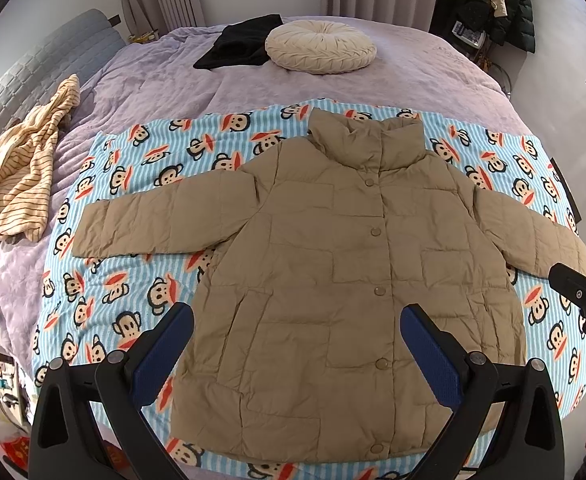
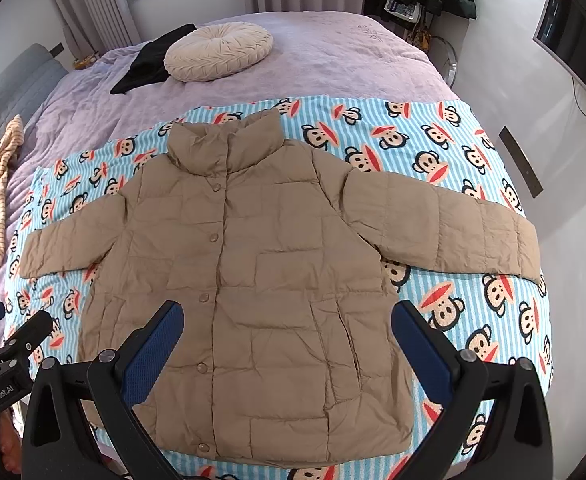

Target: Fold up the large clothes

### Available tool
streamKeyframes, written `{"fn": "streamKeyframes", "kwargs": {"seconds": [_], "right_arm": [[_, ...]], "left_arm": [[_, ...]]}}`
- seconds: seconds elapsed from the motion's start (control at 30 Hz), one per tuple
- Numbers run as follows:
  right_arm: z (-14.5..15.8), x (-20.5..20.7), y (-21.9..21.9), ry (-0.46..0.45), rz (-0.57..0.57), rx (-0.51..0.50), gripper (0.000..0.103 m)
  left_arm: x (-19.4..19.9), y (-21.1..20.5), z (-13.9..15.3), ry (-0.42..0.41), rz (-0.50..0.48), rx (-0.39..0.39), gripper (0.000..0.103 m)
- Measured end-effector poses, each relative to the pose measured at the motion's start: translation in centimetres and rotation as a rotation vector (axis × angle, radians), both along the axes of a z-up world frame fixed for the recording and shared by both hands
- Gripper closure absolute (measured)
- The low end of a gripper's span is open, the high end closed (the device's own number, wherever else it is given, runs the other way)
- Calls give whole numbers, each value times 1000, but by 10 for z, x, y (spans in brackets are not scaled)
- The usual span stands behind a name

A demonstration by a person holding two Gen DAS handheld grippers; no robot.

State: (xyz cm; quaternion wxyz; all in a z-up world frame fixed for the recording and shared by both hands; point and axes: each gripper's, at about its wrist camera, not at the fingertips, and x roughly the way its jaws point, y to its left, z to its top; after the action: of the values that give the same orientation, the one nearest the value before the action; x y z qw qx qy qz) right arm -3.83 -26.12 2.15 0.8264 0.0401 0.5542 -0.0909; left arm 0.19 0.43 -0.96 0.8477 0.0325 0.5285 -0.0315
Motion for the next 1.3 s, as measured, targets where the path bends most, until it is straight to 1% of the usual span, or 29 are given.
{"fn": "streamKeyframes", "kwargs": {"seconds": [1.3], "right_arm": [[-1, 2, 3, 6, 4, -4, 0]], "left_arm": [[1, -1, 0, 2, 0, -2, 0]]}}
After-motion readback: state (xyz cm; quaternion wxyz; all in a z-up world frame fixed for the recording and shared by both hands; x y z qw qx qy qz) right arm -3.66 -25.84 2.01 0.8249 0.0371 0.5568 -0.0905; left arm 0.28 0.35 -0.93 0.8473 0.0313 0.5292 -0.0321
